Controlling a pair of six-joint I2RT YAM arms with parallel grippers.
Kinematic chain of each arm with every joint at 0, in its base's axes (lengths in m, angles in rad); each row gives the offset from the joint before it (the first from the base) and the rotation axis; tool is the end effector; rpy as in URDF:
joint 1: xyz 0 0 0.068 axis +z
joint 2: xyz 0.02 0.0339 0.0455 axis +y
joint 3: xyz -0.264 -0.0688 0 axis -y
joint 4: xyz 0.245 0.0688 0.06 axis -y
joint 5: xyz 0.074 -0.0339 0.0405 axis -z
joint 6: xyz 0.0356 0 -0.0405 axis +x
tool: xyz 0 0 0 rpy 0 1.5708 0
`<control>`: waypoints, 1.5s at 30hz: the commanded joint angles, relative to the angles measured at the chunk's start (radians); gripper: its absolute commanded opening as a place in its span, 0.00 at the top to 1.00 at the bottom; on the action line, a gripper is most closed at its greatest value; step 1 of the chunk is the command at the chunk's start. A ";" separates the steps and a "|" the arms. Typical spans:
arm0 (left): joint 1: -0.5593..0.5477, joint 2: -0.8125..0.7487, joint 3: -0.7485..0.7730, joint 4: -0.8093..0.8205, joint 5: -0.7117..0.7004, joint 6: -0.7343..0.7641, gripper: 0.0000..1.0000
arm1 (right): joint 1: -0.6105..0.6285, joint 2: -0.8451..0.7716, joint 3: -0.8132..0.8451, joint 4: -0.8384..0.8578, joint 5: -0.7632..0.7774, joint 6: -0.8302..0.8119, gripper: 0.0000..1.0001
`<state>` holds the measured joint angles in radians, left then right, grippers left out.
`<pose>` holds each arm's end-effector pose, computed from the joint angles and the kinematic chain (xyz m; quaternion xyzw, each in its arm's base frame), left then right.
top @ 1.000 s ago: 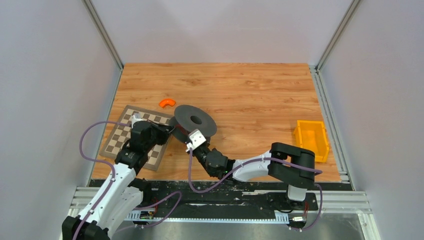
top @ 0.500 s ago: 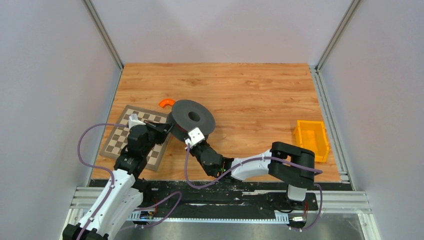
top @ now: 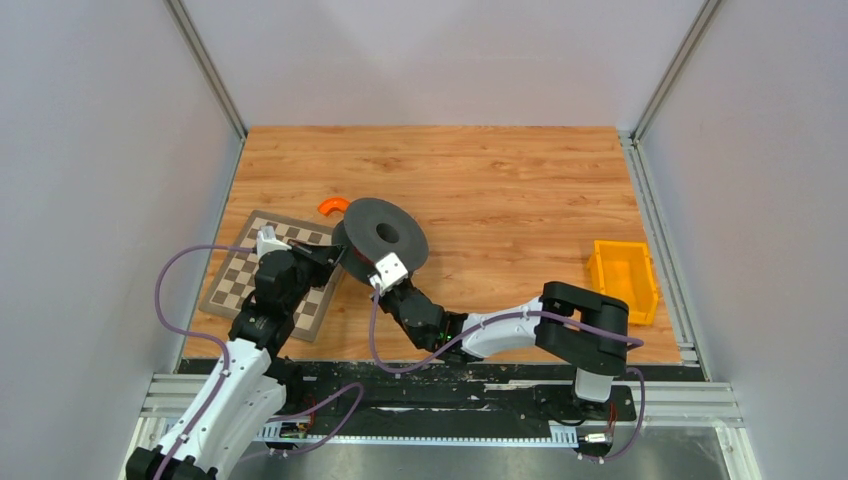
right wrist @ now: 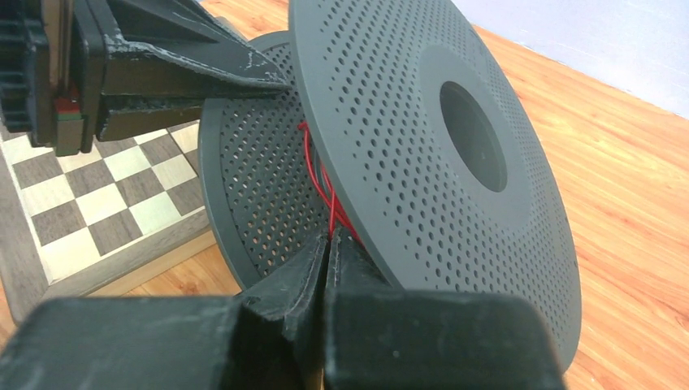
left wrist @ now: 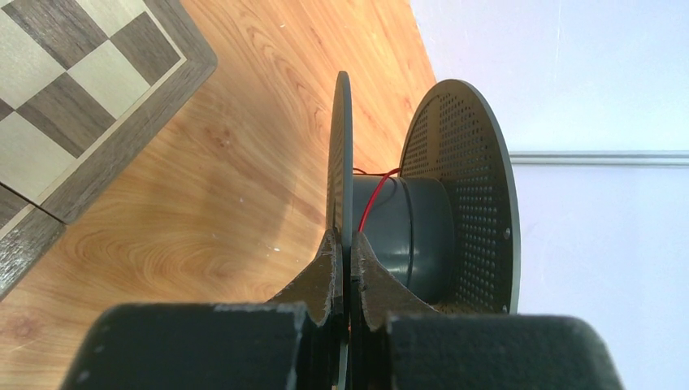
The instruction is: Wrap the cables
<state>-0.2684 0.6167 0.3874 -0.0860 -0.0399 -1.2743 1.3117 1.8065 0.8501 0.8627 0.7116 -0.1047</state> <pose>0.1556 -0.0413 0.2349 -0.4003 0.7033 -0.3978 0.4323 0.1179 0.3540 0.1951 -0.2727 0.6790 0.1461 0.6658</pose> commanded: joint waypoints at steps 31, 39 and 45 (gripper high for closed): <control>0.000 -0.043 -0.009 0.271 0.078 0.018 1.00 | -0.031 -0.063 0.034 -0.186 -0.183 0.011 0.76; -0.001 -0.042 0.004 0.244 0.063 0.028 1.00 | -0.031 -0.118 0.006 -0.209 -0.152 0.010 0.73; 0.001 -0.024 0.006 0.237 0.058 0.037 1.00 | -0.031 -0.213 -0.026 -0.245 -0.177 -0.004 0.72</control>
<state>-0.2619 0.6094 0.3473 0.0109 -0.0166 -1.2106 1.2861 1.6722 0.8349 0.6510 0.5488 -0.1127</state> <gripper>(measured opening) 0.015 0.277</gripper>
